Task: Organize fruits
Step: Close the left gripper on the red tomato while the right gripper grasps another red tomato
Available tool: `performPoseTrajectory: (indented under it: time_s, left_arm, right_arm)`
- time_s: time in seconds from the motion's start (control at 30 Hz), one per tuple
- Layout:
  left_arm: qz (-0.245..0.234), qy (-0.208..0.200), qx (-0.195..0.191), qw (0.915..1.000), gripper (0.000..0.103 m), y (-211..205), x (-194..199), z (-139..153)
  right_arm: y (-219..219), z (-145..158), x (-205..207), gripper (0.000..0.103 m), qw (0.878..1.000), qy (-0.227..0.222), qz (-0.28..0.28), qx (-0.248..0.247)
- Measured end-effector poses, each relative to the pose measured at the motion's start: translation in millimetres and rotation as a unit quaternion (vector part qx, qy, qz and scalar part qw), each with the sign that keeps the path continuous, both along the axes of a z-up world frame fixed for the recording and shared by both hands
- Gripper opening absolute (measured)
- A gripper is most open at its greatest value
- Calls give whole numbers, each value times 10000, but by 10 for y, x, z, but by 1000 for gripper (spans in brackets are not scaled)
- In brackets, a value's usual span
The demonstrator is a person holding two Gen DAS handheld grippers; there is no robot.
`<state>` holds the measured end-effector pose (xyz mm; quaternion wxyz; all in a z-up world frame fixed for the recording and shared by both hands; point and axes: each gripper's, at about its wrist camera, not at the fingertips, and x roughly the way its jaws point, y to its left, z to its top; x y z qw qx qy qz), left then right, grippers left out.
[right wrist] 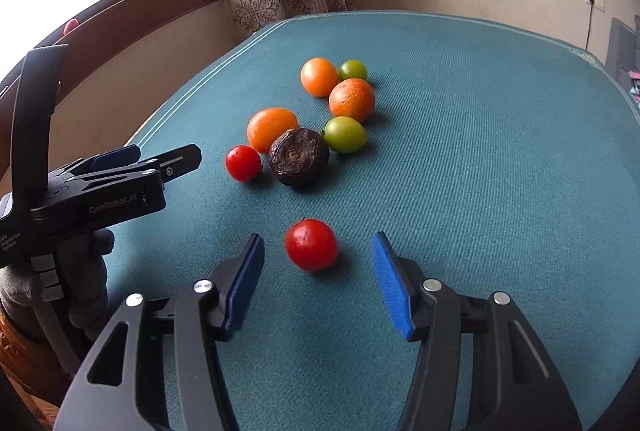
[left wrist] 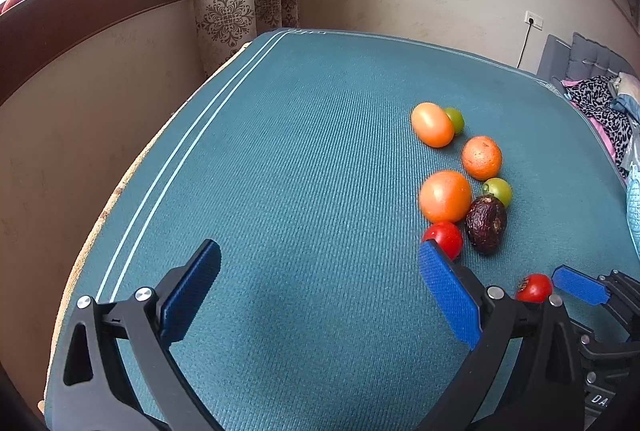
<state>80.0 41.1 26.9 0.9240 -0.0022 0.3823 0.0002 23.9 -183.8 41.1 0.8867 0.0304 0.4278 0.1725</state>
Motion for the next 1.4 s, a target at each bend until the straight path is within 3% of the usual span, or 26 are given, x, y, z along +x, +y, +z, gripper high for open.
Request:
performPoseTrajectory:
  time_s: [0.17, 0.4, 1.0, 1.13, 1.33, 1.4]
  left_arm:
    - [5, 40, -37, 10000, 100, 23, 28, -30]
    - [-27, 51, -9, 10000, 100, -4, 35, -38]
    - [-692, -132, 85, 9975, 100, -450, 4, -2]
    - [-991, -139, 117, 9949, 86, -548, 26, -27]
    - [-1264, 287, -379, 9908, 57, -510, 146, -129]
    - [-1298, 309, -483, 9899, 57, -493, 158, -140]
  right_arm:
    - [34, -17, 25, 48, 10000, 28, 27, -6]
    - [57, -44, 56, 29, 9999, 48, 79, 53]
    - [-320, -26, -70, 29, 9986, -46, -429, 291]
    - [-296, -28, -78, 29, 9988, -49, -367, 314]
    - [-316, -53, -51, 29, 9986, 13, -385, 353]
    - [-314, -57, -44, 29, 9986, 26, -382, 353]
